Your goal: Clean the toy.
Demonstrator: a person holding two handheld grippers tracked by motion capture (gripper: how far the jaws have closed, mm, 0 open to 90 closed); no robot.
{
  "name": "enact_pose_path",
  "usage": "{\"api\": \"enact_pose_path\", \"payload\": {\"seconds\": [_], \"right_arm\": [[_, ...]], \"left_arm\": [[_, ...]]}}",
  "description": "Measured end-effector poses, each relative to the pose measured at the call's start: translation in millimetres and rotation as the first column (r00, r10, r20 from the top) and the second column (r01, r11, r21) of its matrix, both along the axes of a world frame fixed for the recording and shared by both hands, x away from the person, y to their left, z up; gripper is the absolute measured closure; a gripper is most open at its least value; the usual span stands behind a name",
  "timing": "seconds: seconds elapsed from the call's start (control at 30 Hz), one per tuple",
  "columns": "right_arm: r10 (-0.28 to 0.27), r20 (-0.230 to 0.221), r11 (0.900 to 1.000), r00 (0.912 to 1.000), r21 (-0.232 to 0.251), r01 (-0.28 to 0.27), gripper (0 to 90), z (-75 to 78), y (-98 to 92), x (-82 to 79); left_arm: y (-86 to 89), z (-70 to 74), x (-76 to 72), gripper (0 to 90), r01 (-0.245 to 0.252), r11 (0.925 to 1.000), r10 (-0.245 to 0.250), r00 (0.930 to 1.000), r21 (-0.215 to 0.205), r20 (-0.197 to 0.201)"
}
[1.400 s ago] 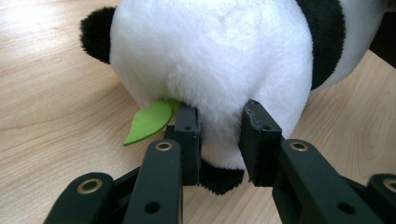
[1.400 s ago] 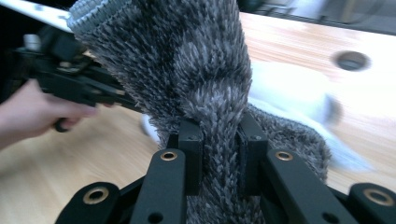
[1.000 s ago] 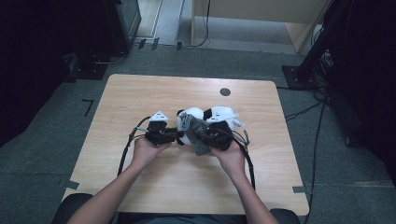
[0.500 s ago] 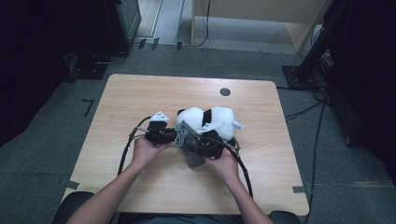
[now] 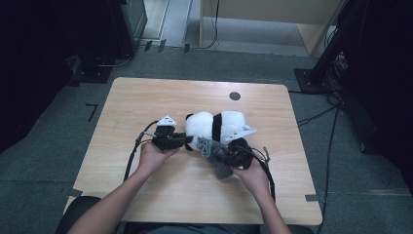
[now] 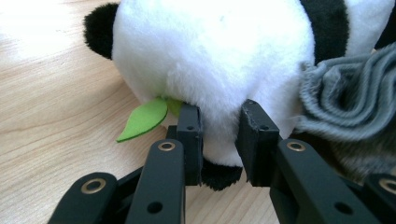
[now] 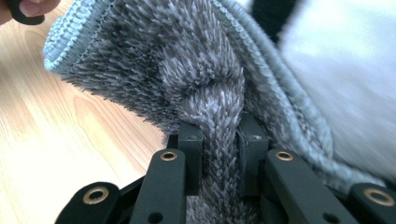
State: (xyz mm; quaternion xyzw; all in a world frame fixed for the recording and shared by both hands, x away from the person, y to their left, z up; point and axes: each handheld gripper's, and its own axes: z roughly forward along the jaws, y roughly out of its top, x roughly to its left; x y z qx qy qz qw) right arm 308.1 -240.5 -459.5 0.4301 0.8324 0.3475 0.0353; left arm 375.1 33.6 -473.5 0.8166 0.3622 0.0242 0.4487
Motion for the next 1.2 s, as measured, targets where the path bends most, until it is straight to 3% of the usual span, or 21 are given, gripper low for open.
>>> {"api": "enact_pose_path", "payload": {"seconds": [0.33,0.57,0.8,0.93,1.07,1.2], "right_arm": [[-0.085,-0.049,0.996,0.9951,-0.004,0.085,75.4,10.2,-50.3,-9.3],[-0.196,-0.043,0.98,0.9796,0.019,0.197,75.5,11.7,-87.2,-7.3],[-0.272,0.05,0.962,0.9611,0.012,0.271,75.7,14.5,-104.2,-3.7],[-0.333,0.105,0.943,0.9372,0.033,0.331,76.0,24.7,-114.1,-4.1],[-0.385,0.153,0.922,0.9102,0.102,0.373,76.2,41.0,-122.8,-2.3],[-0.38,0.177,0.922,0.908,0.148,0.357,76.4,52.3,-115.8,6.6]], "left_arm": [[-0.1,0.0,0.5,72.4,0.0,1.0,0.0,1.0,-0.005,-0.001],[-0.8,-0.1,0.2,72.5,0.003,1.0,-0.003,1.0,-0.009,0.0],[-0.9,-0.1,0.4,72.6,0.004,0.9999,-0.004,1.0,-0.013,-0.001],[-0.6,-0.1,0.6,72.6,0.003,0.9999,-0.003,1.0,-0.014,-0.001],[-0.7,-0.2,0.3,72.6,0.003,0.9999,-0.003,1.0,-0.012,-0.004],[-0.5,-0.2,0.4,72.2,0.003,0.9999,-0.004,1.0,-0.015,-0.005]]}}
